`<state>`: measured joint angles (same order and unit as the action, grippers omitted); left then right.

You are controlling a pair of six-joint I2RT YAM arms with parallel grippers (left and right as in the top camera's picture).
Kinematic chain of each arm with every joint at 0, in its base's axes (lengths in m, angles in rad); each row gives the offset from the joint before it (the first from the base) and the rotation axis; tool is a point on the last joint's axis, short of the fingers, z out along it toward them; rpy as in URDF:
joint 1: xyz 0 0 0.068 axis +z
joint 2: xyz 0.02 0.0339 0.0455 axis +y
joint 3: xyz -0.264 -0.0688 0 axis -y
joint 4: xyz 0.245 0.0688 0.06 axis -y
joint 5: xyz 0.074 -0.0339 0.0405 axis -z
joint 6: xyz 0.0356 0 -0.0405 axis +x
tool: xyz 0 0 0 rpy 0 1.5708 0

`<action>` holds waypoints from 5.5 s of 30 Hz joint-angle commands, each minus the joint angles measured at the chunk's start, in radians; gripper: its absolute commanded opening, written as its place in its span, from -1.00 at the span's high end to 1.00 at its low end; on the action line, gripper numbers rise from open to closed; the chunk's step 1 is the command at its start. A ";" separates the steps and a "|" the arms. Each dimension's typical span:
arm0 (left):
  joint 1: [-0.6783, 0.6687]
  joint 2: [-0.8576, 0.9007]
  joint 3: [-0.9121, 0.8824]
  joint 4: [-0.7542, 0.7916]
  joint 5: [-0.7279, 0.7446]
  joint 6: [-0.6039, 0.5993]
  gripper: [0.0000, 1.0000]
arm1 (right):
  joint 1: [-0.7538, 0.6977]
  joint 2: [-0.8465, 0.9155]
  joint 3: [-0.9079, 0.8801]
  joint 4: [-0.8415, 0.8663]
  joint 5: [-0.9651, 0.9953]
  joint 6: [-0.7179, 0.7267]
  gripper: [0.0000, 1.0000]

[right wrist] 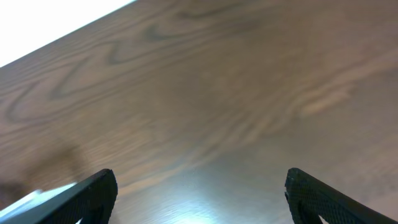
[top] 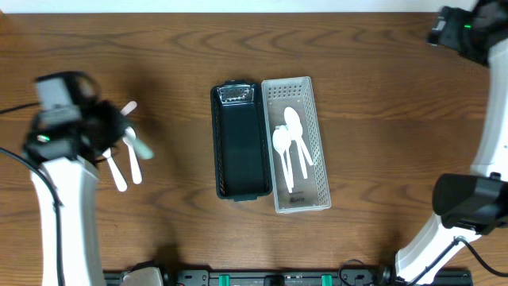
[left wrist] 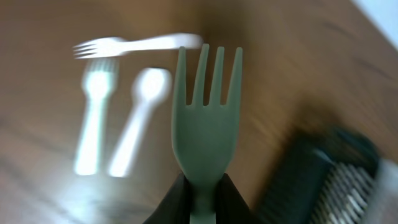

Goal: Pack container
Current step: 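Grasp the white fork with the left gripper and lift, then place the fork into the black basket and release, then move the left gripper to the next white fork and grasp, then carry the fork with the left gripper into the black basket, release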

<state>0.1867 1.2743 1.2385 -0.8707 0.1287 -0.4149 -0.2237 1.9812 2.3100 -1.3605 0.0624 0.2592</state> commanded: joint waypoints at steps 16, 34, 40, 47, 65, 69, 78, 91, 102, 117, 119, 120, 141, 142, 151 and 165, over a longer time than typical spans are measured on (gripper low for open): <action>-0.610 0.262 0.092 0.168 -0.005 0.112 0.88 | -0.105 -0.006 -0.005 -0.036 -0.001 -0.033 -0.81; -0.602 0.628 0.161 0.067 -0.009 0.310 0.56 | -0.105 -0.006 -0.005 -0.042 -0.026 -0.037 -0.81; -0.602 0.617 0.164 0.063 -0.042 0.359 -0.15 | -0.105 -0.006 -0.005 -0.042 -0.026 -0.037 -0.81; -0.602 0.538 0.286 -0.050 -0.181 0.431 -0.29 | -0.105 -0.006 -0.005 -0.049 -0.025 -0.059 -0.81; 0.078 0.446 0.467 -0.218 -0.294 0.319 -0.89 | -0.104 -0.006 -0.005 -0.106 -0.026 -0.073 -0.84; 0.179 0.573 0.466 -0.213 -0.294 0.305 -0.89 | -0.104 -0.006 -0.005 -0.119 -0.026 -0.071 -0.84; 0.223 0.828 0.464 -0.178 -0.226 0.295 -0.86 | -0.104 -0.006 -0.005 -0.148 -0.026 -0.047 -0.84; 0.222 0.879 0.385 -0.132 -0.150 0.245 -0.84 | -0.104 -0.006 -0.005 -0.158 -0.026 -0.035 -0.84; 0.225 0.879 0.261 -0.027 -0.139 0.256 -0.85 | -0.104 -0.006 -0.005 -0.159 -0.026 -0.035 -0.84; 0.265 0.879 0.261 -0.037 -0.140 0.256 -0.31 | -0.104 -0.006 -0.005 -0.177 -0.025 -0.035 -0.84; 0.272 0.879 0.261 -0.043 -0.140 0.256 -0.29 | -0.104 -0.006 -0.005 -0.178 -0.025 -0.035 -0.83; 0.277 0.879 0.261 -0.047 -0.140 0.256 -0.28 | -0.104 -0.006 -0.005 -0.178 -0.026 -0.035 -0.84; 0.288 0.864 0.265 -0.060 -0.139 0.256 0.74 | -0.104 -0.006 -0.005 -0.192 -0.025 -0.028 -0.82; 0.285 0.853 0.273 -0.071 -0.138 0.255 0.78 | -0.104 -0.006 -0.005 -0.192 -0.025 -0.028 -0.82; 0.156 0.566 0.354 -0.196 -0.037 0.256 0.85 | -0.104 -0.006 -0.005 -0.193 -0.026 -0.028 -0.81; -0.479 0.244 0.389 -0.035 0.003 0.244 0.88 | -0.104 -0.006 -0.005 -0.215 -0.026 -0.028 -0.83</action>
<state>-0.2092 1.4792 1.6325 -0.9100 0.1284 -0.1608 -0.3233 1.9812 2.3100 -1.5707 0.0399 0.2199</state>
